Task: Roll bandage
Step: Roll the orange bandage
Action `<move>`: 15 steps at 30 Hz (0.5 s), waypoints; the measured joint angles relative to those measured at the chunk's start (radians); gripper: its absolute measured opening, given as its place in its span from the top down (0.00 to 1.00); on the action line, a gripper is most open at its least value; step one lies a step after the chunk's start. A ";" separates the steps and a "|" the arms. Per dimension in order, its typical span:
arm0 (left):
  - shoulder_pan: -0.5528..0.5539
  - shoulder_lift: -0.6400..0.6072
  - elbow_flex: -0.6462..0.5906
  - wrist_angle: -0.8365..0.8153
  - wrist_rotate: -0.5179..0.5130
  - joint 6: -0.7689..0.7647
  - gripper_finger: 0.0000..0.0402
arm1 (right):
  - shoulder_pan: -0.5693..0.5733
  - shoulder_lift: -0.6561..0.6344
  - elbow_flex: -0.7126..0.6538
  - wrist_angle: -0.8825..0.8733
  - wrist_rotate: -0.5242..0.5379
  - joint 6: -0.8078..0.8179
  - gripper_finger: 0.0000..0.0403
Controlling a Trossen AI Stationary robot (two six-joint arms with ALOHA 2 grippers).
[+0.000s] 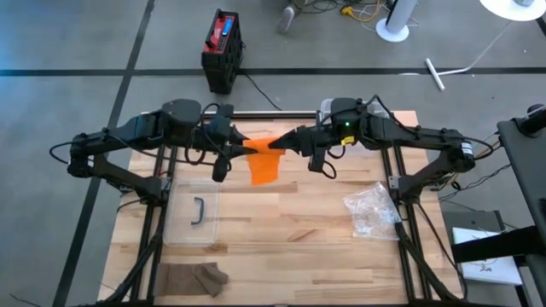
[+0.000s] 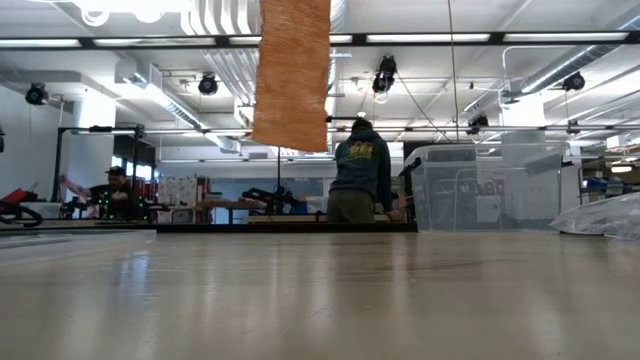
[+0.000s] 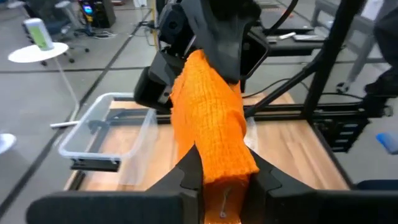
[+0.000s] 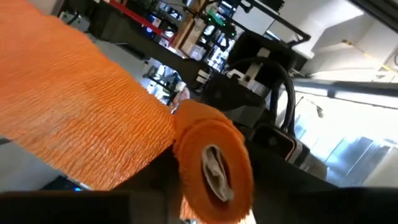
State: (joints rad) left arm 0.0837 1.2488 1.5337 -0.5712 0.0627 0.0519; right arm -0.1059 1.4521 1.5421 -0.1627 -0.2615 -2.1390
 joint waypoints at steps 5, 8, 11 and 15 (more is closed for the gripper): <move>-0.001 -0.018 0.000 -0.016 -0.043 0.038 0.90 | -0.001 -0.010 0.000 0.000 0.001 0.230 0.54; -0.002 -0.035 0.000 -0.038 -0.048 0.076 0.91 | -0.001 -0.025 0.000 -0.004 0.002 0.469 0.50; -0.002 -0.048 -0.002 -0.078 -0.069 0.098 0.90 | -0.004 -0.034 -0.002 -0.024 -0.008 0.668 0.49; -0.003 -0.040 -0.005 -0.083 -0.196 0.135 0.90 | -0.009 -0.044 -0.002 -0.007 -0.015 0.916 0.47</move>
State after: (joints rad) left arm 0.0811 1.2091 1.5288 -0.6537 -0.1333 0.1873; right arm -0.1145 1.4077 1.5402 -0.1694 -0.2766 -1.2227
